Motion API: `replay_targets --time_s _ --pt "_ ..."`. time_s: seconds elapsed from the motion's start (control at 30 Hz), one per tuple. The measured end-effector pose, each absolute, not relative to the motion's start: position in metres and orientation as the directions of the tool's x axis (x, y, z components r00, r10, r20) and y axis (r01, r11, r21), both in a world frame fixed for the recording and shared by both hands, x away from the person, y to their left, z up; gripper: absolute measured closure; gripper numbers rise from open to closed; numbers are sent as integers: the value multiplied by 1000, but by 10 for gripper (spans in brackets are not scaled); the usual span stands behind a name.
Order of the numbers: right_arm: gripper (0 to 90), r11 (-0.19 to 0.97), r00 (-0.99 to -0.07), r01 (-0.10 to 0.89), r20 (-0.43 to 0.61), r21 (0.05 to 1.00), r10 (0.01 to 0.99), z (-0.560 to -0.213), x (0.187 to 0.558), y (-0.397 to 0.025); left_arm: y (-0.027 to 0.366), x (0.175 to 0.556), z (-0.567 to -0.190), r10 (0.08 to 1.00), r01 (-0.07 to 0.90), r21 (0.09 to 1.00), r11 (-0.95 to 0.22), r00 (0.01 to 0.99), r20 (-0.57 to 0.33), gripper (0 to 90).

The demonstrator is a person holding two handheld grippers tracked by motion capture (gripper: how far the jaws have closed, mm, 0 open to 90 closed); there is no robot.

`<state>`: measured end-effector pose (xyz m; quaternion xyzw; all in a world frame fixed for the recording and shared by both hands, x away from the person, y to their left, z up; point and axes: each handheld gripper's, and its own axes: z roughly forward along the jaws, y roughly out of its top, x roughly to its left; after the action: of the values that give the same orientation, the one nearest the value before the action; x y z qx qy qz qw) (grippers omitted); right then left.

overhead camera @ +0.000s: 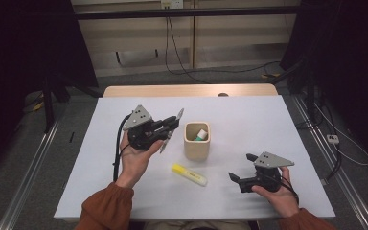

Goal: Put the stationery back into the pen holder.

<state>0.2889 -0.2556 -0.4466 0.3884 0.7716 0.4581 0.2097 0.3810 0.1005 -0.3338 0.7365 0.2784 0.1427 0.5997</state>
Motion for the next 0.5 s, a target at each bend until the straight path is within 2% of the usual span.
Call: replay_targets --time_s 0.5 --pt "61 275 -610 408 35 870 792 -447 289 -256 84 396 -328 600 224 969 -103 791 -119 805"
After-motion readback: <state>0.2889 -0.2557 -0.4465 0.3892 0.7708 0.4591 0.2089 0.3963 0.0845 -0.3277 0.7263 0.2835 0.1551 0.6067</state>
